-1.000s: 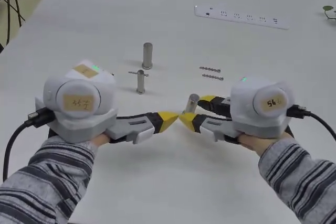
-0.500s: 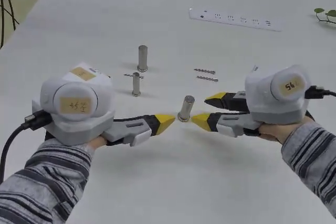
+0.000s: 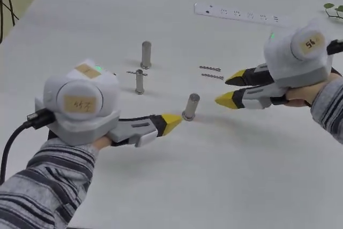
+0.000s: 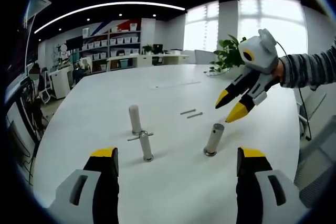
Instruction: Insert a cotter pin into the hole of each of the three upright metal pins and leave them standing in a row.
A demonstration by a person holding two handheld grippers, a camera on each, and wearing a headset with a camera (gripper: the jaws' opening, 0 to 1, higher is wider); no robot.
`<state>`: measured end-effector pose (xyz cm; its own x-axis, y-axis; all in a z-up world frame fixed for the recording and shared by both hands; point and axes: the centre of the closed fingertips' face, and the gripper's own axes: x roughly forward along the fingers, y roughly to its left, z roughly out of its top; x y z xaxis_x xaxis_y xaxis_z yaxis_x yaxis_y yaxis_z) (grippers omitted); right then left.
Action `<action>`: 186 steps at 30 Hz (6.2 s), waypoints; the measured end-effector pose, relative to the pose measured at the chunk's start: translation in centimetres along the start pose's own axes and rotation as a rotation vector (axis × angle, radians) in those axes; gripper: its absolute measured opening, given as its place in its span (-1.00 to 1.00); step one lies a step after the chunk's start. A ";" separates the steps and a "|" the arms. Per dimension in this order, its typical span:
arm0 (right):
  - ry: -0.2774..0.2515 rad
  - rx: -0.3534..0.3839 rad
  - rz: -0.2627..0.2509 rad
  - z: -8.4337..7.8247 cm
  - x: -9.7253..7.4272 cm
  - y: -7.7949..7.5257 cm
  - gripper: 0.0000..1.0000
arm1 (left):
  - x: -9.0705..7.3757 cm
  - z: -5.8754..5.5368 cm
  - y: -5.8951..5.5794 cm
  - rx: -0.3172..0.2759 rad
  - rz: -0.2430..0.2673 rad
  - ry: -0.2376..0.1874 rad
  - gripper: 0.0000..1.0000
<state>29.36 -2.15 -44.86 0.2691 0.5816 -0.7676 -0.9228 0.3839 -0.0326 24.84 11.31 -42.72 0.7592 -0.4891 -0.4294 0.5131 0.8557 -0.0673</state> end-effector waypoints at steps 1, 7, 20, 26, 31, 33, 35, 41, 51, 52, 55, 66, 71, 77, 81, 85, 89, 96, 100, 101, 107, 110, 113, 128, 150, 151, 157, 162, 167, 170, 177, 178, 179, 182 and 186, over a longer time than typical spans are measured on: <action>0.014 -0.014 0.006 -0.1 0.0 -0.2 -0.45 | 0.0 0.0 0.0 0.000 -0.001 0.000 0.85; 0.080 -0.084 0.021 -0.4 1.0 -2.0 -0.53 | 0.1 0.0 -0.2 -0.001 -0.004 0.000 0.85; 0.180 -0.087 0.029 -1.1 3.2 -4.8 -0.56 | 0.0 -0.2 0.0 -0.008 -0.004 0.008 0.82; 0.208 -0.082 0.041 -1.5 4.3 -5.9 -0.59 | 0.0 -0.3 0.1 -0.012 -0.001 0.009 0.82; 0.232 -0.078 0.046 -1.7 5.1 -6.9 -0.66 | 0.0 -0.4 0.1 -0.012 -0.001 0.012 0.81; 0.238 -0.079 0.048 -1.7 5.2 -6.9 -0.67 | 0.0 -0.5 0.2 -0.015 -0.001 0.015 0.81; 0.249 -0.077 0.055 -1.8 5.3 -6.9 -0.69 | 0.0 -0.4 0.2 -0.014 0.001 0.015 0.81; 0.269 -0.087 0.064 -1.7 5.2 -7.0 -0.85 | 0.0 -0.4 0.2 -0.015 0.002 0.015 0.81; 0.321 -0.171 0.053 -1.9 5.0 -6.7 -1.00 | 0.0 -0.5 0.3 -0.019 0.002 0.019 0.81; 0.323 -0.172 0.055 -1.9 5.0 -6.7 -1.00 | 0.0 -0.4 0.3 -0.018 0.001 0.018 0.81; 0.318 -0.144 0.056 -1.9 4.8 -6.4 -1.00 | -0.1 -0.3 0.3 -0.014 0.000 0.012 0.80; 0.302 -0.170 0.043 -2.3 3.4 -5.6 -1.00 | -0.2 -0.6 0.1 0.009 -0.004 0.028 0.75; 0.284 -0.168 0.032 -2.4 2.0 -4.8 -1.00 | -0.1 -0.5 -0.5 0.021 -0.021 0.027 0.75; 0.238 -0.163 0.011 -2.1 0.5 -3.5 -1.00 | -0.3 -0.5 -1.7 0.039 -0.050 0.037 0.73; 0.200 -0.197 -0.002 -1.6 -0.4 -2.2 -1.00 | -0.5 -0.3 -2.2 0.027 -0.068 0.040 0.68; 0.166 -0.237 -0.004 -1.0 -1.2 -0.7 -1.00 | -0.6 -0.1 -3.0 0.033 -0.091 0.045 0.64; 0.136 -0.271 -0.008 -0.4 -1.8 0.5 -1.00 | -0.8 0.2 -3.8 0.031 -0.114 0.043 0.58; 0.094 -0.344 -0.009 0.5 -2.7 2.7 -1.00 | -1.1 0.4 -4.9 0.003 -0.153 0.043 0.43; 0.086 -0.402 0.004 0.7 -2.9 4.0 -1.00 | -1.4 0.5 -5.5 -0.025 -0.181 0.040 0.29; 0.085 -0.413 0.008 0.7 -2.9 4.3 -1.00 | -1.5 0.6 -5.9 -0.036 -0.196 0.038 0.24; 0.064 -0.483 0.042 1.2 -3.0 6.4 -1.00 | -1.7 0.9 -6.7 -0.066 -0.225 0.030 0.10; 0.039 -0.489 0.062 1.5 -3.0 7.3 -1.00 | -1.9 1.1 -7.4 -0.092 -0.248 0.030 0.04; 0.032 -0.521 0.073 1.6 -3.0 8.2 -1.00 | -1.9 1.1 -8.0 -0.135 -0.271 0.031 -0.04; -0.023 -0.572 0.127 2.5 -3.9 11.6 -1.00 | -2.7 1.1 -10.5 -0.362 -0.393 0.043 -0.67; -0.041 -0.589 0.158 2.5 -4.1 13.6 -1.00 | -3.0 0.8 -11.5 -0.522 -0.437 0.056 -1.00; -0.041 -0.580 0.157 2.5 -4.1 13.6 -1.00 | -3.0 0.7 -11.5 -0.509 -0.439 0.058 -1.00; -0.032 -0.547 0.171 2.3 -3.9 13.7 -1.00 | -3.2 0.6 -11.7 -0.372 -0.456 0.041 -1.00; -0.019 -0.515 0.180 1.9 -3.9 13.5 -1.00 | -3.5 0.8 -11.9 -0.258 -0.474 0.023 -1.00; -0.014 -0.475 0.208 1.4 -3.9 13.7 -1.00 | -3.9 0.8 -12.3 -0.158 -0.507 0.018 -1.00; -0.015 -0.460 0.226 1.2 -4.0 14.0 -1.00 | -4.2 0.9 -12.5 -0.103 -0.532 0.007 -1.00; -0.021 -0.440 0.281 1.0 -4.3 15.0 -1.00 | -4.9 0.8 -13.2 0.012 -0.601 0.002 -1.00; -0.021 -0.440 0.284 0.9 -4.4 15.1 -1.00 | -5.0 0.7 -13.2 0.022 -0.606 0.005 -1.00; -0.020 -0.441 0.287 0.9 -4.4 15.2 -1.00 | -5.1 0.6 -13.2 0.038 -0.611 0.009 -1.00; -0.025 -0.440 0.296 1.0 -4.5 15.5 -1.00 | -5.3 0.2 -13.3 0.069 -0.619 0.026 -1.00; -0.028 -0.432 0.306 1.1 -4.8 15.7 -1.00 | -5.4 -0.2 -13.2 0.087 -0.615 0.034 -1.00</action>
<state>13.86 1.93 -41.01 -0.0288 0.6418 -0.7663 -0.9883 -0.1334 -0.0746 13.88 2.67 -39.71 0.3018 -0.8813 -0.3635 0.8844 0.4012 -0.2385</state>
